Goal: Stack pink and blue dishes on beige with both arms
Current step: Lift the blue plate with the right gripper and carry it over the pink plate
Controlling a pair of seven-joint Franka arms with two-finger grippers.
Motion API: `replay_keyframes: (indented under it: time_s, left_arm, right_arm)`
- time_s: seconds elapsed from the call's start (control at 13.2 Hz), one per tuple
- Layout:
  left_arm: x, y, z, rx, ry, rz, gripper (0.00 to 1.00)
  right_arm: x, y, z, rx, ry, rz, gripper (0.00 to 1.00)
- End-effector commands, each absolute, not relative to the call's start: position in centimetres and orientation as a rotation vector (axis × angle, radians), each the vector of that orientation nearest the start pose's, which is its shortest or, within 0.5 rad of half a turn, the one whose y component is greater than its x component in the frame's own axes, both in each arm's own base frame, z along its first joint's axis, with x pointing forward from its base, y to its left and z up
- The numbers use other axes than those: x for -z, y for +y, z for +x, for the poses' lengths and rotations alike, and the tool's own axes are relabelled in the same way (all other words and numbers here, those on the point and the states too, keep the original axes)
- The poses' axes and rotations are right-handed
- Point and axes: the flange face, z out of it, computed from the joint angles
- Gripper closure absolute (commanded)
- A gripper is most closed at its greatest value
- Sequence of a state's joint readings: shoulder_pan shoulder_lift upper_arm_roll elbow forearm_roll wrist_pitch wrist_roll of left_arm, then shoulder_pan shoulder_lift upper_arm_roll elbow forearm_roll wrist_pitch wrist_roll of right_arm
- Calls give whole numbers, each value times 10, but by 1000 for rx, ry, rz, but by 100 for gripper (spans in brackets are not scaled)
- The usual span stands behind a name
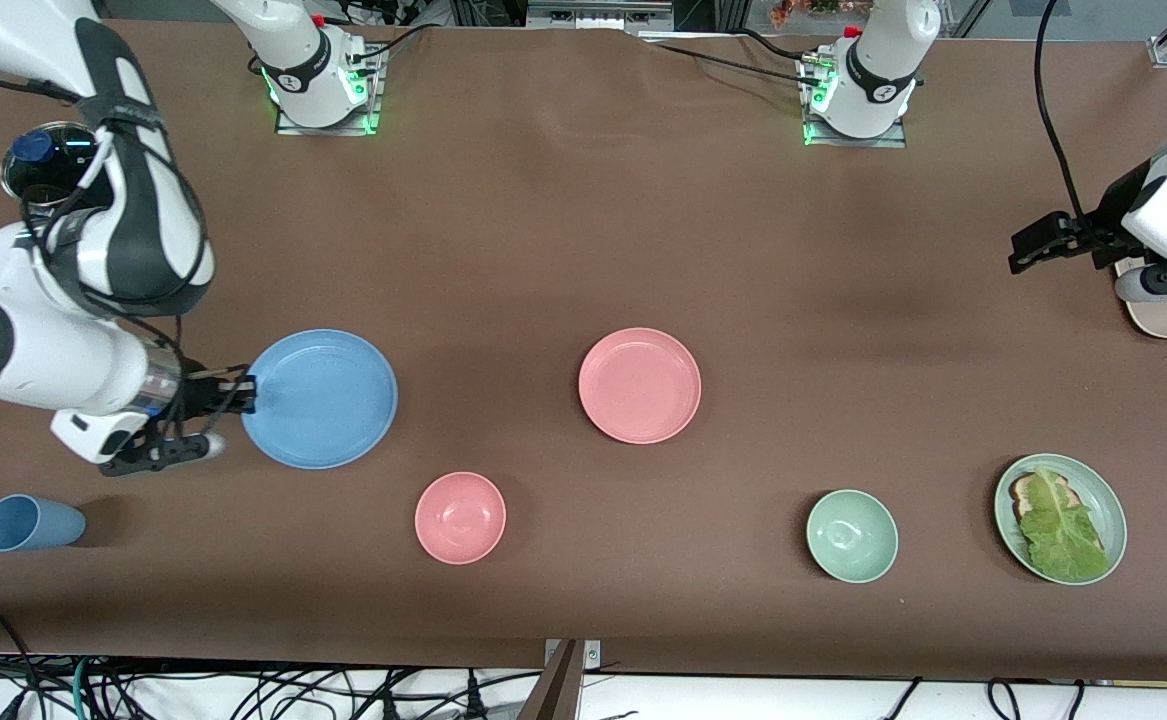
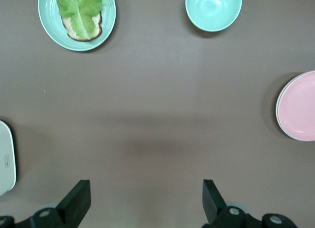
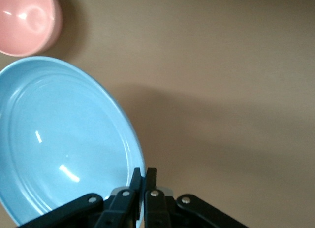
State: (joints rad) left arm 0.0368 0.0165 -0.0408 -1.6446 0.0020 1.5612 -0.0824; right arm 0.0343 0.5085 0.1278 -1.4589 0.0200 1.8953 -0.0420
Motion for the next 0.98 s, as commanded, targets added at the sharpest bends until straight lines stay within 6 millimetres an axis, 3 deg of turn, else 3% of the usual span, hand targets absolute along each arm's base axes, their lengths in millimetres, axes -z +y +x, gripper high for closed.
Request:
replay_keyframes:
  time_s: [0.0, 0.3, 0.61, 0.76, 0.91]
  left_arm:
    - [-602, -3, 551, -170, -89, -3147, 0]
    - [-603, 3, 551, -179, 29, -3148, 0]
    - [-601, 2, 552, -181, 37, -3146, 0]
    - [-597, 2, 554, -193, 27, -3143, 0]
    - [-594, 3, 556, -200, 27, -3141, 0]
  right_arm:
    - [-384, 183, 678, -138, -164, -3012, 100]
    - [-362, 330, 639, -97, 154, -2975, 100]
    - [-306, 449, 588, -34, 510, -2893, 100]
    - [-280, 482, 572, 25, 604, -2860, 100]
    - [-267, 489, 568, 55, 631, -2851, 100]
